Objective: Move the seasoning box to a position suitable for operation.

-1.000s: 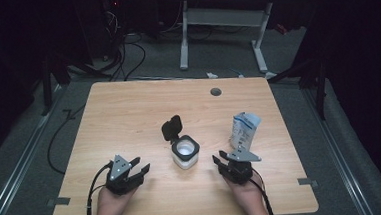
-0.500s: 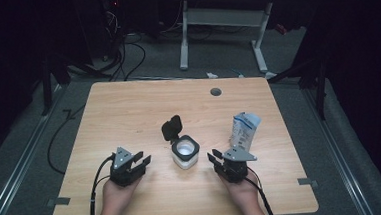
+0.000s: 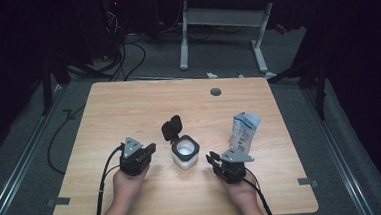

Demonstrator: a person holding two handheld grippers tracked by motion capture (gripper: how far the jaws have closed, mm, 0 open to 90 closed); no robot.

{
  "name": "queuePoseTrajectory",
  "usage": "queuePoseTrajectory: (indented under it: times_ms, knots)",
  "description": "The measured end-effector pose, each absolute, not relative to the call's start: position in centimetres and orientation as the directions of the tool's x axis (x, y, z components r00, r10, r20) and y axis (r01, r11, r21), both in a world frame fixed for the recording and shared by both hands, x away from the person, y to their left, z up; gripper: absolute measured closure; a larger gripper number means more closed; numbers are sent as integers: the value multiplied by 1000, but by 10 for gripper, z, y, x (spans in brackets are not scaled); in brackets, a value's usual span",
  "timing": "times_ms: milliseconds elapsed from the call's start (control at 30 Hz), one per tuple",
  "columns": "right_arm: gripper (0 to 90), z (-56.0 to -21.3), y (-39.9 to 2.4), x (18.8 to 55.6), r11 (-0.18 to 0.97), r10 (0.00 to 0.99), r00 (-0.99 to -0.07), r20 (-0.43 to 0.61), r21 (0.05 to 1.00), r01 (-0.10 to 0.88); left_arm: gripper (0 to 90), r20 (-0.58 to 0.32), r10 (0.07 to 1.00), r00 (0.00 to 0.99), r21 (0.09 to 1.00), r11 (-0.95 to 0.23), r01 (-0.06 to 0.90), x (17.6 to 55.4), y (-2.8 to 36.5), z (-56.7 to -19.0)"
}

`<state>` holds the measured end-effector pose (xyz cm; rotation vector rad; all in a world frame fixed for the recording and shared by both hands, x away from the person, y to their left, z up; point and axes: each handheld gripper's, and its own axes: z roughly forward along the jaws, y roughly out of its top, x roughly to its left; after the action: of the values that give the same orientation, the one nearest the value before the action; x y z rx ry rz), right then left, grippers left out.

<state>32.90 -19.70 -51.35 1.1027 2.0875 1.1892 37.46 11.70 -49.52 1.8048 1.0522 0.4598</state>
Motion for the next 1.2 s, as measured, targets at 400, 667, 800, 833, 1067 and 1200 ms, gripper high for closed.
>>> queuePoseTrajectory:
  times_ms: [400,667,800,833,1067,1200]
  knots:
    - [760,-513,-187,331,312,814,-580,-28,863,397,900,-134,827,546,875,-161,458,385,111,-486]
    - [827,-511,-182,330,307,801,-599,-14,868,390,900,-132,823,553,881,-159,446,390,105,-479]
    - [882,-512,-182,330,313,798,-602,-20,868,385,900,-131,821,555,882,-158,444,394,102,-475]
    - [894,-512,-181,329,312,799,-601,-19,868,387,900,-131,820,557,882,-160,443,395,102,-474]
    - [900,-512,-181,329,316,797,-604,-23,868,384,900,-126,817,562,887,-161,432,400,96,-467]
    - [899,-512,-181,329,315,793,-608,-20,869,383,900,-122,816,565,891,-161,424,402,92,-464]
